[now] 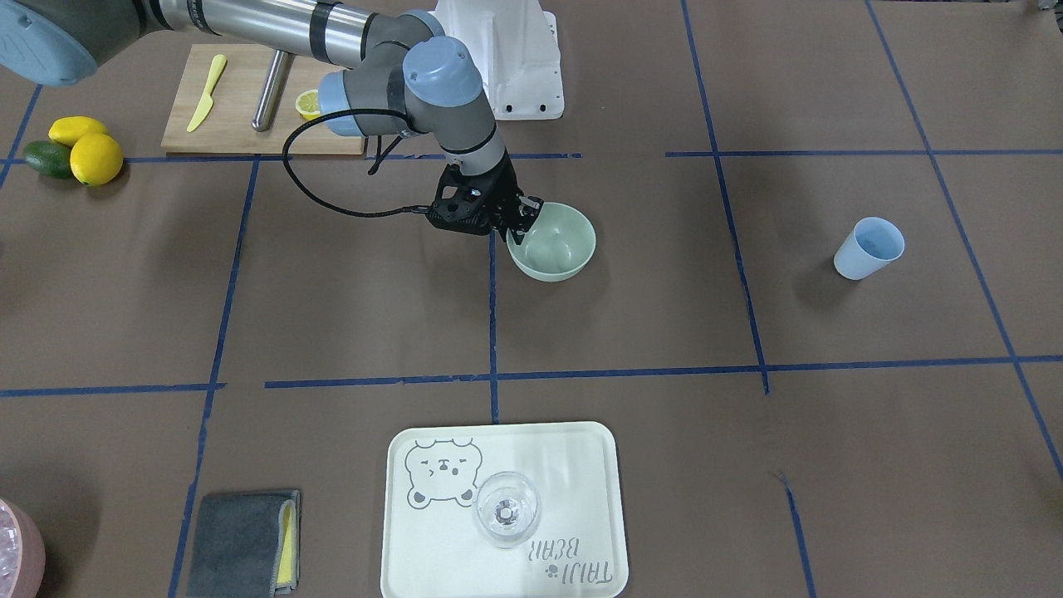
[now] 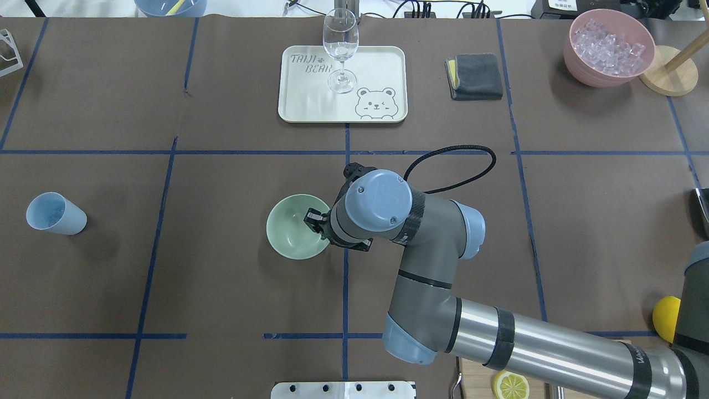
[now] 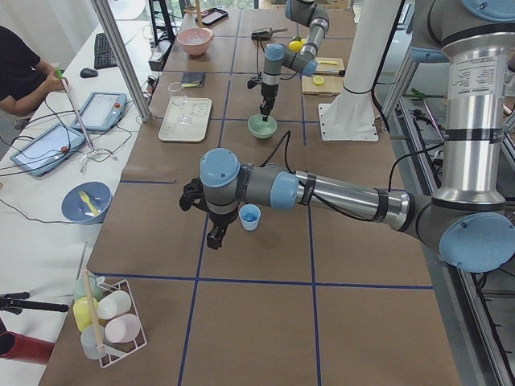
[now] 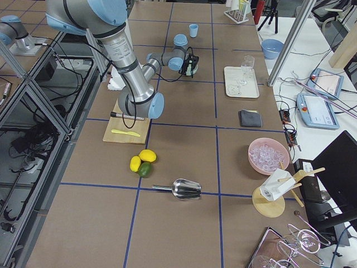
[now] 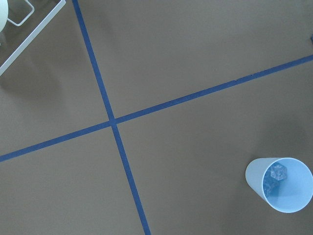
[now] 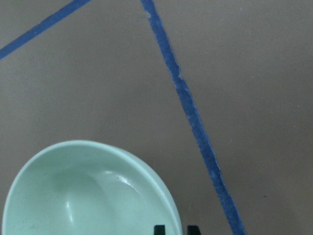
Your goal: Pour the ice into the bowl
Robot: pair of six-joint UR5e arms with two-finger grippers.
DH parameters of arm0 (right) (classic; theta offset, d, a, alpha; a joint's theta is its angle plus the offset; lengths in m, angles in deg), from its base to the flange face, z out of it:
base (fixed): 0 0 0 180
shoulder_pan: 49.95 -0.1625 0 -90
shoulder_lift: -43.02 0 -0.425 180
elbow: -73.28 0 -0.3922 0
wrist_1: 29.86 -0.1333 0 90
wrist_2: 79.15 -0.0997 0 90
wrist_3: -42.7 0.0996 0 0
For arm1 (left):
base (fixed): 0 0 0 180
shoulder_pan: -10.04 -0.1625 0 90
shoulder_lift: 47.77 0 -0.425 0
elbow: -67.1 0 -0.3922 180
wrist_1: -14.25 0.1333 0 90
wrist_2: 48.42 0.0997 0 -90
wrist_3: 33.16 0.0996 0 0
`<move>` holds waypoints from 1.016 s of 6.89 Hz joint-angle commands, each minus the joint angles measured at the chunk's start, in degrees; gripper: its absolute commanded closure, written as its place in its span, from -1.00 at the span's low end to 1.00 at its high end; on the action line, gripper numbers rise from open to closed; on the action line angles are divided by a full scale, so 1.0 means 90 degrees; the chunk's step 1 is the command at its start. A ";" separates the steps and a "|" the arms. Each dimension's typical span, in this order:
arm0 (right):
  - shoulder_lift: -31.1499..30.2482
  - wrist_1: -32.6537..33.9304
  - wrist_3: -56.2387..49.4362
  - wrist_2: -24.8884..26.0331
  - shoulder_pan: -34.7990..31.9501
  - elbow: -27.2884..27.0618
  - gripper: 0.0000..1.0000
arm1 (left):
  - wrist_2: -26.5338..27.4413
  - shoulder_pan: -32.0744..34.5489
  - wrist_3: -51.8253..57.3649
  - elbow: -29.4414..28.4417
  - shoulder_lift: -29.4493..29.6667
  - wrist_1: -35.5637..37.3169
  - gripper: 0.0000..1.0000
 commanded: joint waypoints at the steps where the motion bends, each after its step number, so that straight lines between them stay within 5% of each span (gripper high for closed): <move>1: -0.0091 0.0028 0.0007 -0.0101 -0.0160 -0.0473 -1.00 | -0.0225 -0.0276 -0.0048 -0.0028 0.0000 -0.0012 -1.00; 3: -0.0986 0.0048 -0.0041 -0.1189 -0.1103 -0.1741 -1.00 | -0.0158 -0.0571 -0.0078 -0.0057 0.0059 -0.0215 -1.00; 5: -0.1750 -0.0001 -0.0506 -0.2354 -0.2130 -0.2195 -1.00 | -0.0090 -0.1172 -0.1368 0.0214 0.0010 -0.0566 -1.00; 7: -0.2035 -0.0020 -0.1114 -0.2427 -0.2387 -0.2148 -1.00 | 0.0338 -0.1654 -0.2611 0.0324 -0.0746 -0.2625 -1.00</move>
